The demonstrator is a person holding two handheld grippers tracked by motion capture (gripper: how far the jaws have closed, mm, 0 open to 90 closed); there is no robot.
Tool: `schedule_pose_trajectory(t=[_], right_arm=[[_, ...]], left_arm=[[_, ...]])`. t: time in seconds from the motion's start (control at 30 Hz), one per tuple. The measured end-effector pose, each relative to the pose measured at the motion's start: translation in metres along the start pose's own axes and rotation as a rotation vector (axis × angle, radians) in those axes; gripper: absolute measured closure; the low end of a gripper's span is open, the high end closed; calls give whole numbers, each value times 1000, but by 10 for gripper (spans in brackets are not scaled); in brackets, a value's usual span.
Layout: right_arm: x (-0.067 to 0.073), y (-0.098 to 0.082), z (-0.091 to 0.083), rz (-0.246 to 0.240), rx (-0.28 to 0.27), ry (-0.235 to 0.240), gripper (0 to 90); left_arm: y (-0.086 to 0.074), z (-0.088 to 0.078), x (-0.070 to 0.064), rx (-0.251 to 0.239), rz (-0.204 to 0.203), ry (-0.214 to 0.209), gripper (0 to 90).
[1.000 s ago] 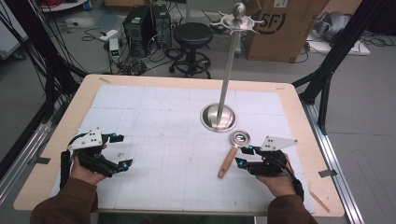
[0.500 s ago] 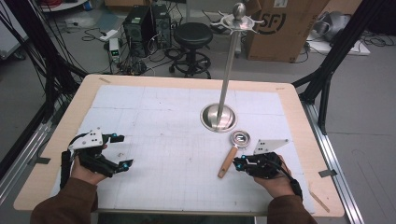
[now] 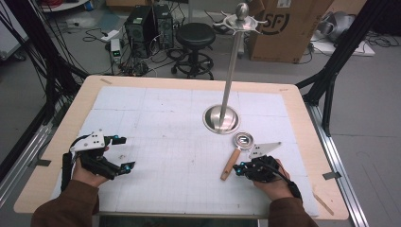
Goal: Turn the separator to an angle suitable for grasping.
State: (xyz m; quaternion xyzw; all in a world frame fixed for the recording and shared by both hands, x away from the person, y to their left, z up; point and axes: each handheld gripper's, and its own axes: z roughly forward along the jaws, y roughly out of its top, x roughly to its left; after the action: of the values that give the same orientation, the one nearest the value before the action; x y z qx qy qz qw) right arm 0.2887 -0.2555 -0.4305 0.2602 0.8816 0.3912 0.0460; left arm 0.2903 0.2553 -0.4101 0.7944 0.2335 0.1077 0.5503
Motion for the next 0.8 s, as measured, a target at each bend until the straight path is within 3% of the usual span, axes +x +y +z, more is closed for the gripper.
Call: schedule_pose_trajectory(t=[0.37, 0.8], right_arm=[[2, 3, 14, -10, 50, -2, 895], [4, 12, 26, -13, 32, -25, 894]], left_arm=[[0, 0, 1, 0, -2, 1, 17], [0, 1, 1, -3, -4, 0, 17]])
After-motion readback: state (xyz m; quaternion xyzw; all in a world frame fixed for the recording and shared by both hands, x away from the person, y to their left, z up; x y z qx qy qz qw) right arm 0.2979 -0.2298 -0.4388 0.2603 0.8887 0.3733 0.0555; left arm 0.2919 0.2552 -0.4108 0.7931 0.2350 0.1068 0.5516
